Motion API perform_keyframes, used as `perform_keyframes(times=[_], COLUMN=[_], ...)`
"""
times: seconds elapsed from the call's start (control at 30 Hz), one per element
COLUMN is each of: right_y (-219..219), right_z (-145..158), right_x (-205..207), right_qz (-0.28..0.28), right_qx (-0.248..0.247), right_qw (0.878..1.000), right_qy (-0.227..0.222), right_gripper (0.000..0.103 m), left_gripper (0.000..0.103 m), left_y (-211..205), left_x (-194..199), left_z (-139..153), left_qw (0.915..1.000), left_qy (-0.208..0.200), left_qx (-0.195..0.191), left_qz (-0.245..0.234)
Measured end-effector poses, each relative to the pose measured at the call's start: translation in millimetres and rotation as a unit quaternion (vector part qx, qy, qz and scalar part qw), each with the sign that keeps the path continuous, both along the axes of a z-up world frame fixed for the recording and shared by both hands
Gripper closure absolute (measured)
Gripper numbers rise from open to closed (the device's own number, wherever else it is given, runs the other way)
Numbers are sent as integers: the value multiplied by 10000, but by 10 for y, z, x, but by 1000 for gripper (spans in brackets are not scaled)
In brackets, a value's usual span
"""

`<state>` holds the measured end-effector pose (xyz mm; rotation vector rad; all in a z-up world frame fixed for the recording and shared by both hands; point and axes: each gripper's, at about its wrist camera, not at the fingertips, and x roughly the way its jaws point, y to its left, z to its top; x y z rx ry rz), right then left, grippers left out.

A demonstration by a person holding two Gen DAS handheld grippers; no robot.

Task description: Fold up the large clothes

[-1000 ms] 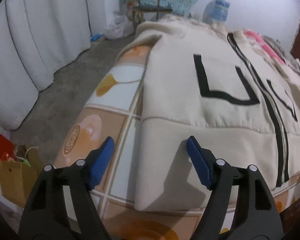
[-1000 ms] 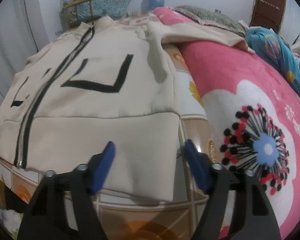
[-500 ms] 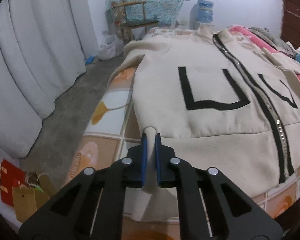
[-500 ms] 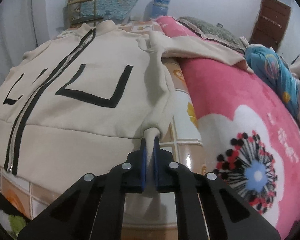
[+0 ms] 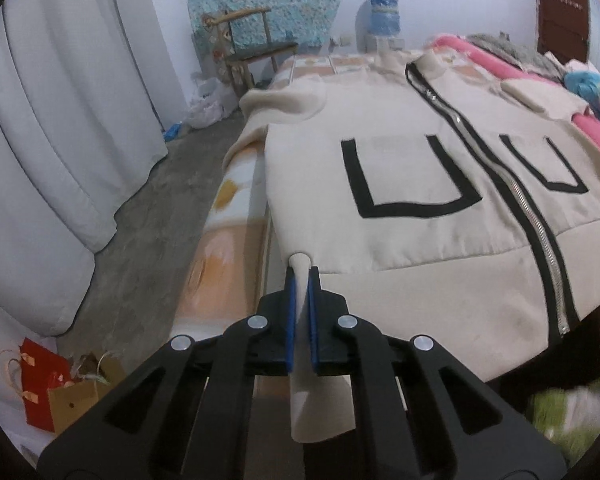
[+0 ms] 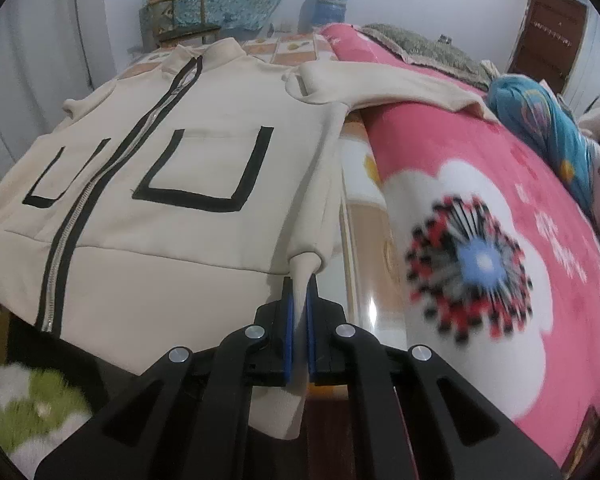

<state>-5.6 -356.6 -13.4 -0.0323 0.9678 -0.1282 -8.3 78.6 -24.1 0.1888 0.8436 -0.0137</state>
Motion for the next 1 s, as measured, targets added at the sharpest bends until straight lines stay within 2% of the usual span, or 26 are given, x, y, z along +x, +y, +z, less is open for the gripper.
perform_keyframes(times=[0.07,0.1,0.17,0.2,0.27,0.3,0.33,0.37,0.43,0.5,0.6,0.67,0.73,0.8,0.93,0.97,1.0], right_y=[0,0,-17,-29,-56,-62,-65,-48,51,222,508,685,878,995,1070,1087,1095], right_z=[-14,-39,-36,20,196,344,444,551,689,729,594,439,228,34,-206,-252,-289], right_x=[-150,-195,-260,-291,-322,-344,-353,-338,-264,-94,266,512,822,1097,1402,1444,1466], right_qz=[-20,-23,-93,-133,-214,-220,-204,-174,-6,254,598,704,781,779,640,603,594], right_qx=[97,141,106,28,-138,-156,-111,-50,95,377,729,753,726,780,761,733,750], right_qw=[9999,9997,9997,9997,9997,9993,9988,9979,9958,9927,9901,9911,9932,9938,9950,9953,9952], right_qy=[105,184,220,192,-34,-262,-429,-618,-908,-1121,-1035,-846,-464,-154,123,169,204], right_gripper=[97,96,91,89,82,73,68,59,47,24,10,9,9,9,9,9,9], left_gripper=[95,91,89,89,80,72,66,63,47,39,24,23,19,19,18,15,13], left_y=[54,87,150,202,277,315,324,320,277,150,-169,-337,-494,-585,-702,-702,-691], left_x=[-83,-124,-152,-166,-192,-185,-184,-173,-84,66,368,536,786,978,1272,1297,1294], left_z=[-39,-71,-104,-91,-16,67,103,146,234,278,251,190,58,-73,-326,-357,-355], left_qw=[9999,9997,9994,9993,9991,9988,9987,9984,9978,9970,9973,9979,9983,9984,9987,9985,9989], left_qy=[139,202,259,247,125,-5,-85,-178,-357,-451,-350,-303,-57,101,447,496,381], left_qx=[-42,-66,-114,-125,-216,-304,-347,-386,-473,-590,-640,-553,-545,-539,-244,-220,-258], left_qz=[39,84,178,268,350,371,373,366,309,204,-66,-126,-182,-135,-18,0,52])
